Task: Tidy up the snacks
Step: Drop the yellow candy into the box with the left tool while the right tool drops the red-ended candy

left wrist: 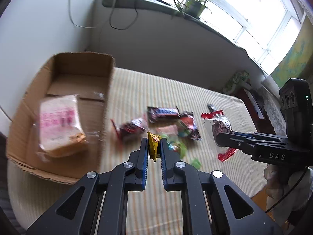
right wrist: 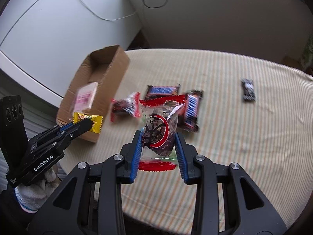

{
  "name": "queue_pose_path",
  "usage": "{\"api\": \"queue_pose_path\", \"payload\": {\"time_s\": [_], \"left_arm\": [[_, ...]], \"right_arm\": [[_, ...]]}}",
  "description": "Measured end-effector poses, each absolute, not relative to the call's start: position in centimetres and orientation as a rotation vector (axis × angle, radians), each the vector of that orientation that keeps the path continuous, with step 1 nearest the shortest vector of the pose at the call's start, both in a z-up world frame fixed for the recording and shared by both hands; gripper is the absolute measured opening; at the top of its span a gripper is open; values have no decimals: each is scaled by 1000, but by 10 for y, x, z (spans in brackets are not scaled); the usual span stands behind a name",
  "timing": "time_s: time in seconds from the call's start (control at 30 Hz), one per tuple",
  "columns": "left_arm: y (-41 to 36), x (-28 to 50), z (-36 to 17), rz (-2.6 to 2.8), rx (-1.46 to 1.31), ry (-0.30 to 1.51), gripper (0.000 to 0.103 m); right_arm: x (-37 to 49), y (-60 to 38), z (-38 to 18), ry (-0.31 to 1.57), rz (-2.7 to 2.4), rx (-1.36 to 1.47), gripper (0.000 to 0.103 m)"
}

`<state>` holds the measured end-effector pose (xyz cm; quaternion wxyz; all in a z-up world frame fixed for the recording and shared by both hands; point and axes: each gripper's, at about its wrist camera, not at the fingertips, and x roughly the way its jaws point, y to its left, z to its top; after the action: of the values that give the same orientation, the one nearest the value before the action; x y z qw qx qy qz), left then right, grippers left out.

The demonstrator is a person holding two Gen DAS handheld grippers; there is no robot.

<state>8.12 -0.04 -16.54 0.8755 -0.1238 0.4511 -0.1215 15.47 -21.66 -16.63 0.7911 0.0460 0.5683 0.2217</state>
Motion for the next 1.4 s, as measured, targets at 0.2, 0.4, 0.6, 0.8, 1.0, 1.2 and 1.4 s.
{"api": "queue_pose_path", "payload": {"time_s": [0.2,0.4,0.6,0.8,1.0,1.2,1.4], "left_arm": [[27,77,-159,-188,-271,912,10],[61,71,-156,-117,-294,890,10],[94,68,-156,-32,-318,877,10],[125,66,-160,41,-334,877,10],[143,64,-166,81,-332,889,10],[152,68,-174,99,-340,911,10],[156,74,-174,87,-350,930,11]], "right_arm": [[164,-186,-155,1211,537,73,35],[174,-153,-146,1198,592,31,35],[186,-118,-139,1186,641,-12,35],[199,-88,-143,1189,668,-42,35],[207,-63,-149,1194,686,-67,35],[214,-38,-157,1202,703,-102,35],[220,-18,-166,1217,720,-121,36]]}}
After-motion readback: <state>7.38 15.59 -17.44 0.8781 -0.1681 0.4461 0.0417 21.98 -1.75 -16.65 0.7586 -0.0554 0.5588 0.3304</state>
